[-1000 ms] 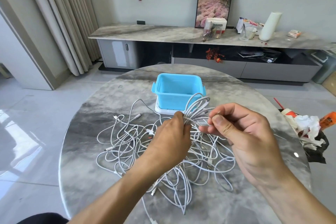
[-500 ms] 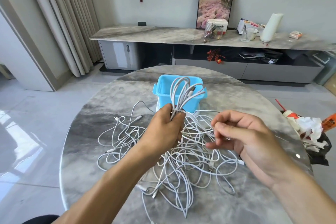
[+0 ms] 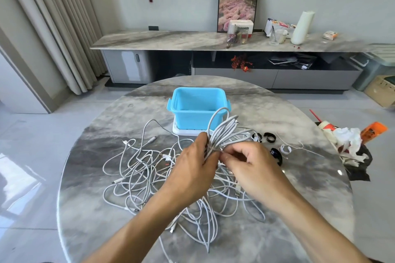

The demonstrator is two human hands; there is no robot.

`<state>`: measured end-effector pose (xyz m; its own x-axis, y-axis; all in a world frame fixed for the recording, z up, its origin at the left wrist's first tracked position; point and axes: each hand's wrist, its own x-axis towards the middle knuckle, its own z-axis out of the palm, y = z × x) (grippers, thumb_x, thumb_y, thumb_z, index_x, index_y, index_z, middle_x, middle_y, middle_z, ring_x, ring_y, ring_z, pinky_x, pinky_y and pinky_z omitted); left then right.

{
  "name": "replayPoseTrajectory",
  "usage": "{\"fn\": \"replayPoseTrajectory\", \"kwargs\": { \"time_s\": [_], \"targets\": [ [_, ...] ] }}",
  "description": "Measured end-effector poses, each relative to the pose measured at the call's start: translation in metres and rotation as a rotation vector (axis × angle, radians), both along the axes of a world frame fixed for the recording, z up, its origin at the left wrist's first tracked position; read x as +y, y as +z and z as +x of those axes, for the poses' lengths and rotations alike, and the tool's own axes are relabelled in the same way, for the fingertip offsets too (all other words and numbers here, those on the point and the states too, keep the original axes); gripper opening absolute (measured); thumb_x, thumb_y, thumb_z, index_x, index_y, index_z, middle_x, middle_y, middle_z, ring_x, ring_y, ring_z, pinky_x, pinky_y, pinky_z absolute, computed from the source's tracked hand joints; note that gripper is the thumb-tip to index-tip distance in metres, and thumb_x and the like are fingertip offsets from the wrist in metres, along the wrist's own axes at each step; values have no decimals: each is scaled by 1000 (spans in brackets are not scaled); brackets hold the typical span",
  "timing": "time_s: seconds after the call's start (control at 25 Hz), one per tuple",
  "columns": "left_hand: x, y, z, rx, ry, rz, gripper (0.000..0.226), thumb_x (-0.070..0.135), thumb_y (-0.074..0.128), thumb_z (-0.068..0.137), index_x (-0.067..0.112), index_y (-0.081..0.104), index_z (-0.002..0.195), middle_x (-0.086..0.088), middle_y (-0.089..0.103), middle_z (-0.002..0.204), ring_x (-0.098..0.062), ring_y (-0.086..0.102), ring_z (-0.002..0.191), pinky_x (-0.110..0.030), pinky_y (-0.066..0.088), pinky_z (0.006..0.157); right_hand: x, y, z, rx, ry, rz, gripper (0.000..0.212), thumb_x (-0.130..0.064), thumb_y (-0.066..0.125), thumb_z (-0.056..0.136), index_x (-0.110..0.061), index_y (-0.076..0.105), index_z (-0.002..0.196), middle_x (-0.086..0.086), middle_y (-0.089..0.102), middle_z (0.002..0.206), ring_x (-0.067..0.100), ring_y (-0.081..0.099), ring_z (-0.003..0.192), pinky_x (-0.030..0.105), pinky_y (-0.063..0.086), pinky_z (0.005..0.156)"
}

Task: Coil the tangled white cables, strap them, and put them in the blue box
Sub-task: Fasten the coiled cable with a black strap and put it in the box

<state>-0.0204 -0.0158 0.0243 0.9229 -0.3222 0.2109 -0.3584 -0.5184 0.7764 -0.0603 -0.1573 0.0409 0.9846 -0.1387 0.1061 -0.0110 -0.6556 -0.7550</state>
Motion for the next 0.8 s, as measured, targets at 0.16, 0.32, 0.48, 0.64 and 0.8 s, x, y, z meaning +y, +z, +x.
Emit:
{"fn": "replayPoseTrajectory", "kwargs": {
  "time_s": [0.16,0.32,0.48,0.64,0.8],
  "targets": [
    [1,3,1,5,-41,13,11,16,58,87,19,60,97,4,67,79,-19,61,76,-34,46,68,1,2,-3,-26,39,-21,29,-20,61,92,-13,58,63,-9,49,48,7,42,46,20,31,46],
    [8,11,9,592,-132,-430,14,9,61,64,3,66,75,-10,61,65,-22,52,59,-27,38,55,1,2,0,-32,132,62,29,-20,65,88,-7,60,62,-9,41,46,4,33,46,29,28,47],
    [16,23,7,832,-200,-493,14,11,67,78,6,65,66,-11,57,60,-17,52,50,-21,40,45,1,4,0,6,197,261,25,-16,63,79,5,63,67,-1,39,48,9,31,48,36,24,49],
    [17,24,8,868,-241,-525,12,11,63,88,0,64,85,-9,58,63,-13,53,50,-19,41,46,-7,7,-1,42,219,444,22,-1,64,90,13,64,73,-11,40,42,1,33,39,14,26,42],
    [19,26,14,953,-212,-585,15,12,73,72,4,62,77,-7,57,62,-12,53,50,-22,42,50,-7,6,1,-21,248,436,23,-2,66,90,2,69,68,-10,44,47,0,35,45,14,28,45]
  ]
}}
